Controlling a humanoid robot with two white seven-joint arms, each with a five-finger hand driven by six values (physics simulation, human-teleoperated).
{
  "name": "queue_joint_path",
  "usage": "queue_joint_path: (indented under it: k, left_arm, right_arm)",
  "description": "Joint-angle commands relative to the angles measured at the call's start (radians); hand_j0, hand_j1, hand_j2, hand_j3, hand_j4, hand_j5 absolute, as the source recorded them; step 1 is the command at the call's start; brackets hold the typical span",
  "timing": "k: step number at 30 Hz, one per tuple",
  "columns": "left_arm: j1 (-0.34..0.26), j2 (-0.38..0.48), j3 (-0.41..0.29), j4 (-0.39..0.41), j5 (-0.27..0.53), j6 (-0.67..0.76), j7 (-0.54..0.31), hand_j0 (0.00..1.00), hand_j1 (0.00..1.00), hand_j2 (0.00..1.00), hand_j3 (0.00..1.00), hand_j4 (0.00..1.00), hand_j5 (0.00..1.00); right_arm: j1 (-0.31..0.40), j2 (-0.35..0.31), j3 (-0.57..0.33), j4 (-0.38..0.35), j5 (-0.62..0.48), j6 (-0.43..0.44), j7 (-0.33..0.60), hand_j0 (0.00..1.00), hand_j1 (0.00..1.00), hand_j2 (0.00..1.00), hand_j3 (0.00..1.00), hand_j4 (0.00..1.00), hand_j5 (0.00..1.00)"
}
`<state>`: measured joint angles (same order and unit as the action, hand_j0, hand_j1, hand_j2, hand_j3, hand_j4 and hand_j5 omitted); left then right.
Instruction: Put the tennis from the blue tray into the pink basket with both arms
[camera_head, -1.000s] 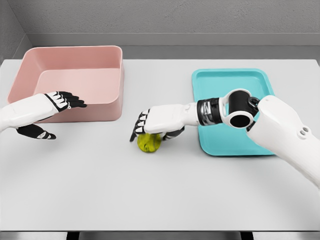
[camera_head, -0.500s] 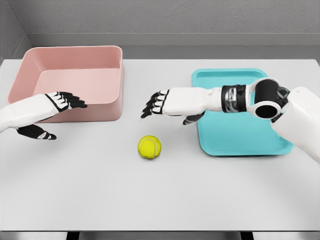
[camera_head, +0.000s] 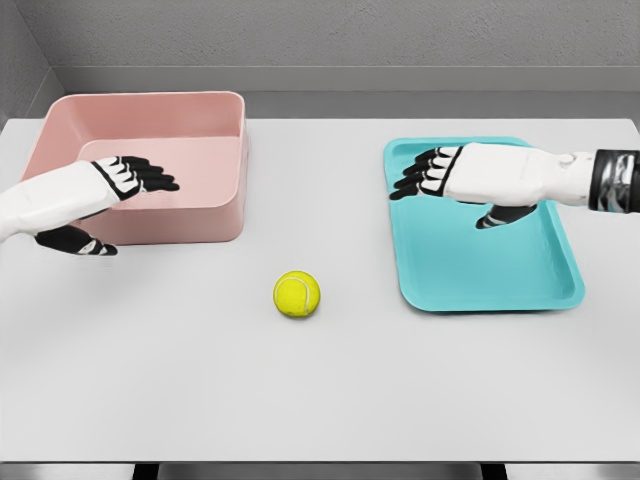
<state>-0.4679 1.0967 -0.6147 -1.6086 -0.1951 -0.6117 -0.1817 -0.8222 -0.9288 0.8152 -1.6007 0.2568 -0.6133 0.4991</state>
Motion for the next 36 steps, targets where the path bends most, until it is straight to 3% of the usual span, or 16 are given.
queue_joint_path:
  k: [1,20,23,25,36]
  left_arm:
    - [0.000,-0.012,0.000,-0.007,0.005,0.001,-0.001,1.00,1.00,1.00,1.00,1.00,1.00]
    - [-0.035,-0.077,-0.011,-0.034,-0.009,0.001,-0.016,1.00,1.00,1.00,1.00,1.00,1.00]
    - [-0.143,-0.115,-0.134,-0.036,-0.009,0.001,-0.015,1.00,1.00,1.00,1.00,1.00,1.00]
    - [-0.175,-0.150,-0.169,-0.036,-0.009,0.001,-0.016,1.00,1.00,1.00,1.00,1.00,1.00]
    - [-0.190,-0.202,-0.286,-0.043,-0.009,0.001,-0.016,1.00,1.00,1.00,1.00,1.00,1.00]
  right_arm:
    - [0.002,-0.007,-0.001,-0.001,-0.010,0.002,-0.002,1.00,1.00,1.00,1.00,1.00,1.00]
    - [0.017,-0.002,-0.001,-0.001,-0.016,0.002,-0.002,1.00,1.00,1.00,1.00,1.00,1.00]
    - [0.017,-0.001,-0.001,0.001,-0.018,0.002,-0.002,1.00,1.00,1.00,1.00,1.00,1.00]
    - [0.017,0.001,-0.001,0.002,-0.018,0.002,-0.004,1.00,1.00,1.00,1.00,1.00,1.00]
    - [0.018,0.004,-0.001,0.007,-0.024,0.002,-0.004,1.00,1.00,1.00,1.00,1.00,1.00]
